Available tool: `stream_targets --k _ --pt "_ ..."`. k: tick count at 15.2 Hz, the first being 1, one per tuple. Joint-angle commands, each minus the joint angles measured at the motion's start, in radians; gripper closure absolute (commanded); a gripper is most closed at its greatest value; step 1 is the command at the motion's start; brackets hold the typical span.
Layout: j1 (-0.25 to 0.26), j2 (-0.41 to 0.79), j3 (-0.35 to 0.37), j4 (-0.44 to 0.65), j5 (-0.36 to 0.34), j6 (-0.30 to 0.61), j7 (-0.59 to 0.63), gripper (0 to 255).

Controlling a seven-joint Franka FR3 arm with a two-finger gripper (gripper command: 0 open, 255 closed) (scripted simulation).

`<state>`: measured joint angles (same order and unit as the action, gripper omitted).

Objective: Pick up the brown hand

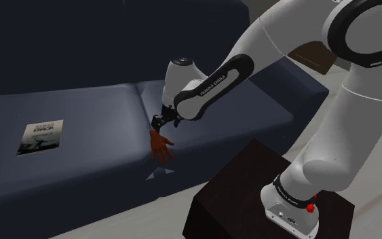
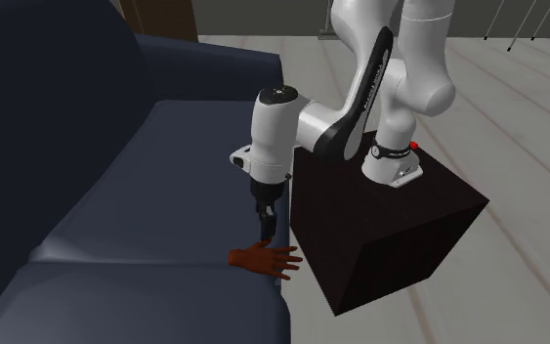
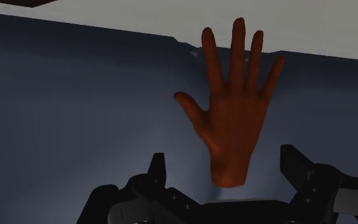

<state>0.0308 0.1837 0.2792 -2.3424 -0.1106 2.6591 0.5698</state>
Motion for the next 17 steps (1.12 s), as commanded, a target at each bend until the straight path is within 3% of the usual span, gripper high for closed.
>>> stream_targets --k 1,5,15,16,17 --pt "0.027 0.086 -0.024 0.053 -0.07 0.038 0.076 0" --pt "0.098 0.246 -0.094 0.181 -0.163 0.083 0.185 0" --pt "0.133 0.345 -0.138 0.205 -0.203 0.158 0.222 0" --pt "0.133 0.345 -0.139 0.205 -0.204 0.159 0.222 255" --pt "0.133 0.346 -0.138 0.206 -0.204 0.159 0.221 255"
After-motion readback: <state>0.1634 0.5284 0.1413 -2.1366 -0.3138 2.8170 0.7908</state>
